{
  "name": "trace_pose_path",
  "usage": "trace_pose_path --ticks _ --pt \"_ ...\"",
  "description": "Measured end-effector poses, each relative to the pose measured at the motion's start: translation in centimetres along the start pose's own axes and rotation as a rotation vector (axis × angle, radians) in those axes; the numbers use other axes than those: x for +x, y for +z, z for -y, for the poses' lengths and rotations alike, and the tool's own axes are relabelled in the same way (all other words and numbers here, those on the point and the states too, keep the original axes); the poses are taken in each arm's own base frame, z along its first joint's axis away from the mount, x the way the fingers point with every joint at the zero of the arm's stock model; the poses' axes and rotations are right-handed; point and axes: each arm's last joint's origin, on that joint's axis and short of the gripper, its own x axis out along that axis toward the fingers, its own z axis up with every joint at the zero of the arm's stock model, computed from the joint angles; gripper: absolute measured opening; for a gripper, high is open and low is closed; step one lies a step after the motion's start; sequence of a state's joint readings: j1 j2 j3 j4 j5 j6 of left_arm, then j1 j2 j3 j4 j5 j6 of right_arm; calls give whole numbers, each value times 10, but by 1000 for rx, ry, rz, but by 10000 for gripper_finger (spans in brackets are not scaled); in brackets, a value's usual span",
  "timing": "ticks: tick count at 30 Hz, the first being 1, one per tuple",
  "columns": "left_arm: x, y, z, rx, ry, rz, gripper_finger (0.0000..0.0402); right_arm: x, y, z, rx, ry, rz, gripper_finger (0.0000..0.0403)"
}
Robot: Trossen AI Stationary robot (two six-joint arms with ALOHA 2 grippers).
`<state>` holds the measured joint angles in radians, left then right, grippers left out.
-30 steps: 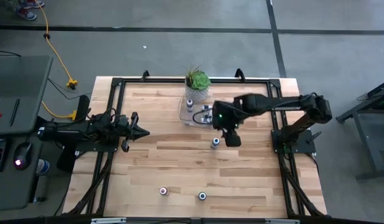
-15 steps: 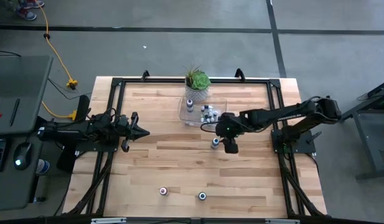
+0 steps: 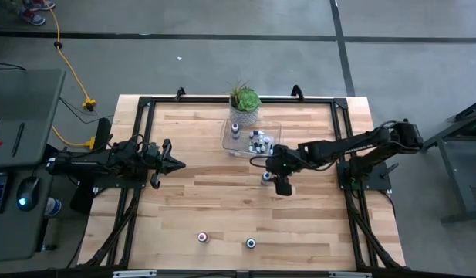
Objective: Pick & Place food coloring
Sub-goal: Put the large blue food coloring bottle into the bin
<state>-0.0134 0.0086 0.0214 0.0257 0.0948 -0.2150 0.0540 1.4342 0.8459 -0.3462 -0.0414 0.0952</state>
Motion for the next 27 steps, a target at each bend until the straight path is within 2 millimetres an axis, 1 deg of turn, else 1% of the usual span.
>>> trace_pose_path --ticks 4,9,13,18,21,27 --pt "0 0 0 0 0 0 0 0 2 0 -7 2 24 189" --pt "0 0 0 0 0 0 0 7 1 -1 -6 44 0 188" --pt "0 0 0 0 0 0 0 14 4 -1 -9 40 26 188" --pt "0 0 0 0 0 0 0 15 5 -1 -9 40 35 184" --pt "0 0 0 0 0 0 0 15 5 -1 -9 40 36 169" --pt "0 0 0 0 0 0 0 15 5 -1 -9 39 37 118"
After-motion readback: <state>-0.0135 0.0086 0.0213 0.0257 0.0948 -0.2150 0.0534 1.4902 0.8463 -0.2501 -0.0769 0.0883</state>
